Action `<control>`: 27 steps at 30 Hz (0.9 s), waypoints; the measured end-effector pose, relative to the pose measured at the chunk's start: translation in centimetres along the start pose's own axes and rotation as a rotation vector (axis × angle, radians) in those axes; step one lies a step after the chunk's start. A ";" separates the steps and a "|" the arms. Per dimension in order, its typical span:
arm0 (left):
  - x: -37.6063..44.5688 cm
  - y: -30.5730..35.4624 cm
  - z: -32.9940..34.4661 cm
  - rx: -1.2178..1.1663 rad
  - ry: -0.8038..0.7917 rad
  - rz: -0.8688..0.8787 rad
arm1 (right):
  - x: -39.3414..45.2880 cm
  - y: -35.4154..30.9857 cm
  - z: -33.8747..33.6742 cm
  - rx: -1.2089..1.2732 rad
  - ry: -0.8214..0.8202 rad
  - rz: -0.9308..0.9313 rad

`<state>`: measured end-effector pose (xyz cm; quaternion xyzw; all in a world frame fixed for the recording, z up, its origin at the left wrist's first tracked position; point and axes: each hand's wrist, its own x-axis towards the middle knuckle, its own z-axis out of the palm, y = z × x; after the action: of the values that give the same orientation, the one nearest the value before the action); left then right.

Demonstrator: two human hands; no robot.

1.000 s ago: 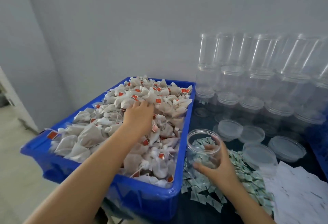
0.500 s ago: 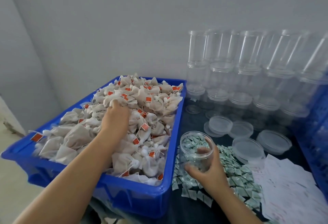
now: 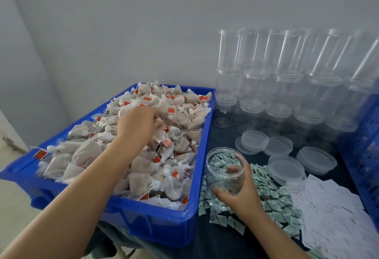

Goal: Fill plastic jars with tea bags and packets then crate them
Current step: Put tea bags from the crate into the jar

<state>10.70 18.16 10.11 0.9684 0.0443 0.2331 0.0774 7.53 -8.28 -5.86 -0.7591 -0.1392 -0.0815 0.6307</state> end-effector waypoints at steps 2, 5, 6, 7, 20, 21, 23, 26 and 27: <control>0.1 1.0 -0.7 -0.066 -0.006 0.029 | 0.0 0.3 0.0 0.011 0.011 -0.008; -0.2 3.0 -1.8 -0.217 -0.034 0.086 | -0.1 0.9 0.1 0.056 0.008 -0.010; -0.4 3.9 -2.1 -0.280 -0.059 0.110 | -0.1 1.0 0.1 0.063 0.009 -0.013; -0.7 4.8 -2.3 -0.346 -0.095 0.136 | -0.1 1.2 0.1 0.065 0.013 -0.018; -2.6 12.7 1.0 -0.454 -0.488 0.380 | -0.4 1.3 0.2 0.093 0.026 -0.051; -2.7 12.7 1.2 -0.423 -0.490 0.397 | -0.4 1.4 0.2 0.094 0.030 -0.049; -2.9 12.8 1.3 -0.366 -0.486 0.444 | -0.3 1.6 0.3 0.110 0.042 -0.043; -3.3 12.8 1.5 -0.291 -0.510 0.522 | -0.2 1.9 0.4 0.136 0.046 -0.036; -3.4 12.9 1.6 -0.261 -0.521 0.547 | -0.1 1.9 0.4 0.138 0.041 -0.031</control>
<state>9.05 4.83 9.39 0.9532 -0.2662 -0.0047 0.1436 7.98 -8.22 -7.76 -0.7098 -0.1432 -0.0970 0.6829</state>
